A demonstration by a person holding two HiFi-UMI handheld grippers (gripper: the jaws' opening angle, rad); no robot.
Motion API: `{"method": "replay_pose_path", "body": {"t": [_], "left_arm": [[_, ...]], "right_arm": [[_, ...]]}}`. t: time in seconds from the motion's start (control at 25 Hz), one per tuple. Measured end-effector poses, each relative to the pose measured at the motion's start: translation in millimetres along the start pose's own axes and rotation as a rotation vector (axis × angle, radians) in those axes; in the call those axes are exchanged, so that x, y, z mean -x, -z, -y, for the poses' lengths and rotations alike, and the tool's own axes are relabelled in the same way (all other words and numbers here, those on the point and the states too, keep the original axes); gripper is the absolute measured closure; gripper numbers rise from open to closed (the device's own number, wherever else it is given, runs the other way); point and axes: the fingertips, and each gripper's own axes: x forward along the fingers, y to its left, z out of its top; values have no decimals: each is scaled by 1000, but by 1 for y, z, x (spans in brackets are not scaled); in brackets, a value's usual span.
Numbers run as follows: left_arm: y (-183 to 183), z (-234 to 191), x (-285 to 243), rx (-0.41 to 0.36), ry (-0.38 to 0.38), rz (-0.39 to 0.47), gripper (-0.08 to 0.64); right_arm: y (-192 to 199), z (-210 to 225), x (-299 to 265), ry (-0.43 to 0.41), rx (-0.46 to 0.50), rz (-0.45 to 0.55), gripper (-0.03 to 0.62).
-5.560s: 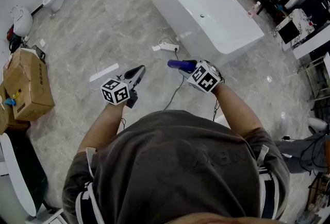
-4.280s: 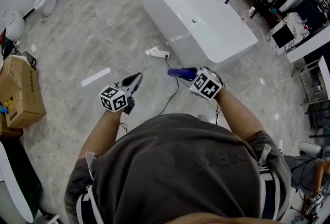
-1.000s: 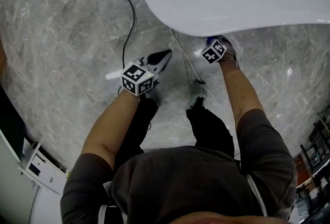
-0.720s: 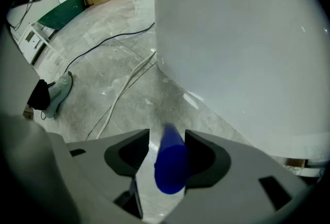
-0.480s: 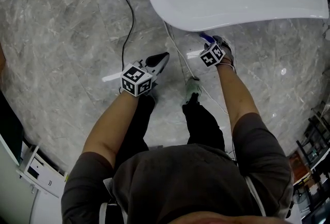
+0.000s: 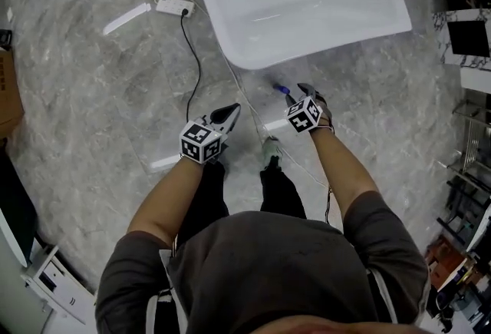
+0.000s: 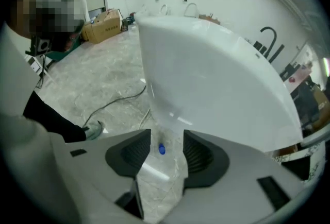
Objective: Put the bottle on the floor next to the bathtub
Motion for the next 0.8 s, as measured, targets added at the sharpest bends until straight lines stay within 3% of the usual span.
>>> {"method": "replay_pose_path", "body": {"t": [0.16,0.32,0.52,0.8], "left_arm": [[-77,51,50,-68,-18,50,558],[-158,95,101,-131,-31,132,559],[-238,156,171,-234,-60,200,559],[-331,230,256,-368,-47,382,558]], "right_arm": [[-48,7,110,-16,-33,84,402],[-103,15,216,-17,-6,199,414],[-166,14,355,-32,-71,414,445],[-236,23,501,-52,-163,730,496]]}}
